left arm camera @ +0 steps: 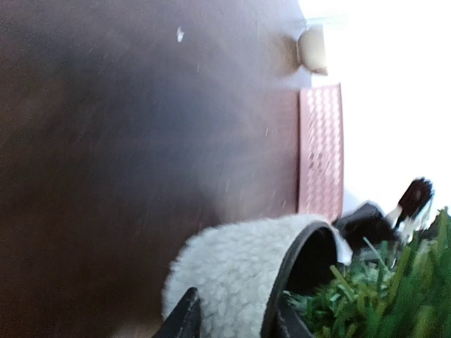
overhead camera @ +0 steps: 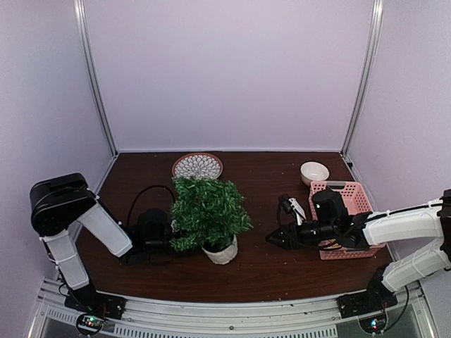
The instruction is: Decorate the small christmas tree
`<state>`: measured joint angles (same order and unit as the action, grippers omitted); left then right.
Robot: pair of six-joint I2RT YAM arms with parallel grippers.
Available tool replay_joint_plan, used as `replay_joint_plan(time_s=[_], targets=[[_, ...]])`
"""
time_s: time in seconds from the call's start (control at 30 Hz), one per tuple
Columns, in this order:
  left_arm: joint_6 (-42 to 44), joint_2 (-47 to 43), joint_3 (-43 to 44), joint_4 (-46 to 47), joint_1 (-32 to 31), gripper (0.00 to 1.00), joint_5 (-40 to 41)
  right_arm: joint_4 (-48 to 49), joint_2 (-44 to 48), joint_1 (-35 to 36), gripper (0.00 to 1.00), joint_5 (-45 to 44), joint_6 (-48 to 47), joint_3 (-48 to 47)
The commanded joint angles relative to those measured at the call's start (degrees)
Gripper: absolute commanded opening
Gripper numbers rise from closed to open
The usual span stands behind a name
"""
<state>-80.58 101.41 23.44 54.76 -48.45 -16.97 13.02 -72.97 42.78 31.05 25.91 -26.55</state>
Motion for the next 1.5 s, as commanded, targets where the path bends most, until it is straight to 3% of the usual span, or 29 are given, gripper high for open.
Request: replay_joint_plan(time_s=[0.0,0.1,0.17,0.37,0.5,0.77,0.9,1.0,1.1,1.27,1.33,1.47], targets=[[-8.11,12.90,4.64,20.33,0.02,0.28,2.85,5.45,-3.33,0.46,0.49,-1.45,0.76,-0.69],[-10.58,18.00,6.65,24.48,0.02,0.24,3.17,10.60,-7.51,0.58,0.45,0.23,2.44,-0.89],[-8.45,16.50,6.08,22.12,0.02,0.24,4.27,13.98,-9.46,0.92,0.45,1.27,3.18,-0.87],[9.52,-3.02,10.47,-11.26,-0.06,0.25,4.66,11.29,-10.63,2.61,0.48,-0.18,0.09,-3.28],[17.65,-7.39,15.39,-24.16,-0.14,0.24,4.13,8.99,-10.48,2.82,0.49,-0.25,-1.24,-4.96],[21.12,-7.46,14.80,-27.60,-0.29,0.18,2.99,7.27,-10.11,2.83,0.51,-1.26,-3.79,-4.58],[24.38,-8.97,14.60,-31.36,-0.33,0.30,1.07,5.93,-10.66,2.98,0.54,-2.70,-3.54,-5.55],[31.86,-12.26,17.31,-40.17,-0.33,0.48,0.48,5.83,-9.26,2.92,0.61,-3.00,-2.17,-5.68],[43.22,-15.16,23.46,-52.84,0.63,0.76,0.38,2.56,-7.05,2.92,0.61,-3.77,-4.42,-6.47],[60.39,-9.47,42.19,-79.19,3.07,0.77,1.50,-1.79,-6.43,2.85,0.56,-3.80,-9.19,-8.62],[59.55,-8.01,45.16,-81.96,4.27,0.75,1.09,-0.89,-6.88,2.92,0.54,-3.27,-10.33,-9.36],[54.32,-8.12,42.36,-76.60,5.99,0.74,-2.99,-4.16,-9.28,2.92,0.51,-2.74,-13.36,-14.73]])
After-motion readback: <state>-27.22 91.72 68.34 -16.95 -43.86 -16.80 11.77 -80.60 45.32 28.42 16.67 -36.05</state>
